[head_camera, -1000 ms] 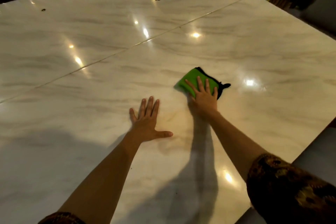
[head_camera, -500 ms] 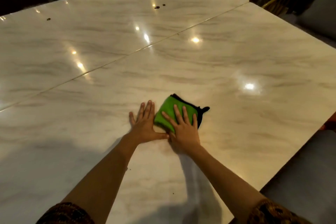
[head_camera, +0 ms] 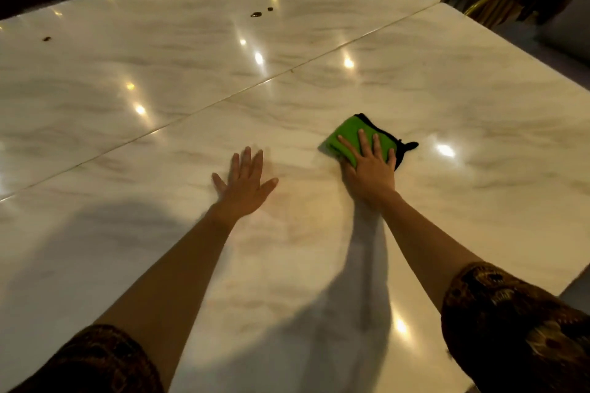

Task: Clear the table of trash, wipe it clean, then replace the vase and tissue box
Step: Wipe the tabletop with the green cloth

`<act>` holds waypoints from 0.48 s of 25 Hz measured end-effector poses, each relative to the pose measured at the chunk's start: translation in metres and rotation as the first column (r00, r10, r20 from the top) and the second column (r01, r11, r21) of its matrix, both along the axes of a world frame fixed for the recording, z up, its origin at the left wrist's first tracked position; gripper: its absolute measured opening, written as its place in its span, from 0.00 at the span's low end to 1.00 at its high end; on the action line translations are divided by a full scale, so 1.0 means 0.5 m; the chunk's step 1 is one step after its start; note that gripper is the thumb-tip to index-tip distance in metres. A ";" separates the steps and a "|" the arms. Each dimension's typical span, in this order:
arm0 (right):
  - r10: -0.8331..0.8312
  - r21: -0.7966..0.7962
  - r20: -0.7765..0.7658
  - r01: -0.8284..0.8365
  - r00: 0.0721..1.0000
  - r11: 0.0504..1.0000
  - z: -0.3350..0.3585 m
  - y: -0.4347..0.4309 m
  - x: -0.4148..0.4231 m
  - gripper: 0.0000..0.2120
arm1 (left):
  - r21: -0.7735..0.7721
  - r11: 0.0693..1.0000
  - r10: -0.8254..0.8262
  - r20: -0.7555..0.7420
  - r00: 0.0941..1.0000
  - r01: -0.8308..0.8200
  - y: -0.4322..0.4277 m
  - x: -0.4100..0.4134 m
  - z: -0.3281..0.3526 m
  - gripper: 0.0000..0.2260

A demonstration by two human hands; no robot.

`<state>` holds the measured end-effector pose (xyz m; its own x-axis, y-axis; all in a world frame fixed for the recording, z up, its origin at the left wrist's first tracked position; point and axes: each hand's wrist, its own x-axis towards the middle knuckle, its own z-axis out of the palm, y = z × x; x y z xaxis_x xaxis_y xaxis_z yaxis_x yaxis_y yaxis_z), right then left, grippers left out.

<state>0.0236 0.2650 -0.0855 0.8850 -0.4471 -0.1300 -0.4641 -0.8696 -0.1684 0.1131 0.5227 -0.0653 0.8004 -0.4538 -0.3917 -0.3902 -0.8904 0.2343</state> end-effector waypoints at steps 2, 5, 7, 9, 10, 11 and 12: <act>-0.010 0.004 -0.019 0.010 1.000 1.000 0.000 -0.054 0.065 0.24 | 0.053 0.999 0.011 -0.016 1.000 -0.010 -0.028 0.013 -0.020 0.33; -0.060 0.039 -0.051 0.062 0.997 0.997 0.013 -0.074 0.123 0.25 | 0.080 0.997 0.007 0.021 1.000 -0.009 -0.031 0.010 -0.033 0.34; -0.025 0.033 -0.053 0.027 0.998 0.999 0.015 -0.042 0.120 0.26 | 0.101 0.995 0.002 0.034 0.999 -0.005 -0.033 0.013 -0.035 0.34; 0.105 0.038 -0.022 -0.105 0.994 0.994 0.010 0.023 0.078 0.26 | 0.106 0.994 0.006 0.050 0.999 -0.011 -0.034 0.015 -0.030 0.34; 0.173 0.030 0.007 -0.173 0.985 0.984 0.004 0.063 0.044 0.27 | 0.081 0.996 0.022 0.073 0.997 -0.028 -0.034 0.014 -0.025 0.33; 0.241 0.018 0.036 -0.242 0.970 0.970 -0.004 0.103 0.004 0.27 | 0.028 0.998 0.058 0.108 0.992 -0.061 -0.031 0.014 -0.019 0.31; 0.309 -0.007 0.062 -0.310 0.949 0.951 -0.015 0.137 -0.035 0.27 | -0.044 0.993 0.112 0.142 0.984 -0.107 -0.027 0.018 -0.013 0.28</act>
<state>0.0059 0.3335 -0.0931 0.9861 -0.1496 -0.0716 -0.1608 -0.9683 -0.1914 0.1220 0.5091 -0.0717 0.8928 -0.3723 -0.2535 -0.3230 -0.9215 0.2157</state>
